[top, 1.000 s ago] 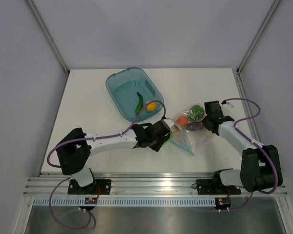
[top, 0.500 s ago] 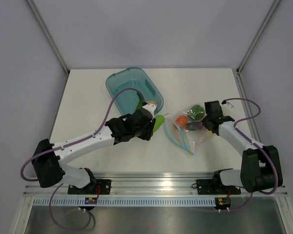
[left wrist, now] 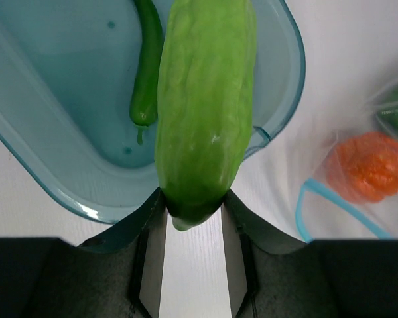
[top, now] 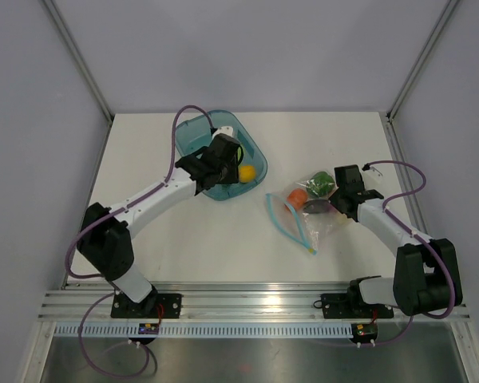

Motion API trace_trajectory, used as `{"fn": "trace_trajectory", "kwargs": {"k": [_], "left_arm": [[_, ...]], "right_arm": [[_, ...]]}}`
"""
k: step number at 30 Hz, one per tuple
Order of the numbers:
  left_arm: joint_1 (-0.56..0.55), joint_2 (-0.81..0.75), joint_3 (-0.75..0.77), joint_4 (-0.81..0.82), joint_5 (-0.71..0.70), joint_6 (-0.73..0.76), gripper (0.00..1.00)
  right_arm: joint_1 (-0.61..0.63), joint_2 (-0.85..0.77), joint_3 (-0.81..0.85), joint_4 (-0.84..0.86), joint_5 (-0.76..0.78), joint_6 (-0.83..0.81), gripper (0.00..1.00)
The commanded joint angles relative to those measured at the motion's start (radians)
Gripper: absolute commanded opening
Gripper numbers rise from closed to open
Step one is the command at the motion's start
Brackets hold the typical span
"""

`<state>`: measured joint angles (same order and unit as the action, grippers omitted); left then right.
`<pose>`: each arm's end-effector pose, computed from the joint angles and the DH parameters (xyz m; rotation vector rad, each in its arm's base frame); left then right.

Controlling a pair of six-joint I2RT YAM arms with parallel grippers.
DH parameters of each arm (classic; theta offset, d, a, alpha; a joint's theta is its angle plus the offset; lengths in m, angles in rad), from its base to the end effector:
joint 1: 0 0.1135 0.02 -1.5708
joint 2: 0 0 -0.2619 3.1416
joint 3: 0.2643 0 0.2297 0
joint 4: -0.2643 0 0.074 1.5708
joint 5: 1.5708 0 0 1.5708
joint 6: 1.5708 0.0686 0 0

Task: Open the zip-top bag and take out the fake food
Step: Place the fake vegetable in the bin.

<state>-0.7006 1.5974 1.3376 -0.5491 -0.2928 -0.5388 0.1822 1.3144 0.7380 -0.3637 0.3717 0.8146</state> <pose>0.2827 -0.2125 0.2753 0.0515 2.3508 -0.2643 0.2538 0.0214 0.1849 0.8929 2.2522 -0.0223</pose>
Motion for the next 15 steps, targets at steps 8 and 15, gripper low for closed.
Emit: {"fn": "trace_trajectory", "kwargs": {"k": [8, 15], "left_arm": [[0.154, 0.117, 0.044, 0.101, 0.096, -0.056, 0.1], [0.181, 0.119, 0.003, 0.167, 0.133, -0.066, 0.33]], "right_arm": [[-0.006, -0.066, -0.014, 0.02, -0.001, -0.009, 0.0], [-0.006, -0.055, -0.006, 0.017, -0.007, -0.011, 0.11]]}}
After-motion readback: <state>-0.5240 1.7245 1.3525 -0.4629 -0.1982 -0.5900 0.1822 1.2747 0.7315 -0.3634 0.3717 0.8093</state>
